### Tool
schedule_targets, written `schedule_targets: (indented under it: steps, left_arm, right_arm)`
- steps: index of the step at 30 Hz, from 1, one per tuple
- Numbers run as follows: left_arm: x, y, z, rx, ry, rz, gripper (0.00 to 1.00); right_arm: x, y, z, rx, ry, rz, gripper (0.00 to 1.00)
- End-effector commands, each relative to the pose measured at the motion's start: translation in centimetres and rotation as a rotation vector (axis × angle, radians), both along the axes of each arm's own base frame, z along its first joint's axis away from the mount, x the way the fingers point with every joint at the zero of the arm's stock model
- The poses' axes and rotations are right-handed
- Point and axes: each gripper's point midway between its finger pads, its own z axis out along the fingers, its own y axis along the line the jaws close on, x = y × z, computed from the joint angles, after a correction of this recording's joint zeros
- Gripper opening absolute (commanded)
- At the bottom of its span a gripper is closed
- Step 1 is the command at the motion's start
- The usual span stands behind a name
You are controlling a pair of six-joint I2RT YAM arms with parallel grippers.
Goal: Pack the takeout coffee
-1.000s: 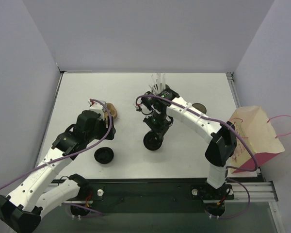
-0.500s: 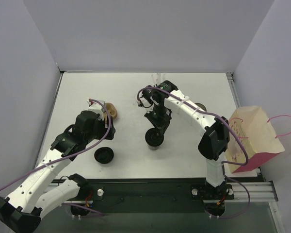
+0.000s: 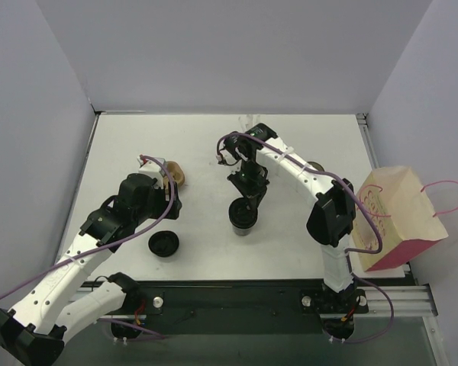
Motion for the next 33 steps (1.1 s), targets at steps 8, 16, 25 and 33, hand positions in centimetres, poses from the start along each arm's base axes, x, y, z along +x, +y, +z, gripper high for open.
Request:
schedule_targets:
  steps: [8, 16, 25, 33]
  left_arm:
    - [0.6, -0.3, 1.7, -0.022, -0.064, -0.013, 0.78]
    - [0.7, -0.3, 1.6, -0.021, -0.063, -0.014, 0.78]
    - [0.8, -0.3, 1.7, -0.026, -0.064, -0.013, 0.78]
    - [0.8, -0.3, 1.6, -0.027, -0.06, -0.013, 0.78]
  right_arm:
    - [-1.8, -2.7, -0.1, -0.123, 0.123, -0.022, 0.1]
    - [-1.4, -2.5, -0.3, -0.116, 0.123, -0.029, 0.15]
    - [-1.4, -2.4, -0.7, -0.119, 0.136, -0.029, 0.18]
    - [-1.4, -1.5, 0.8, -0.046, 0.105, -0.021, 0.18]
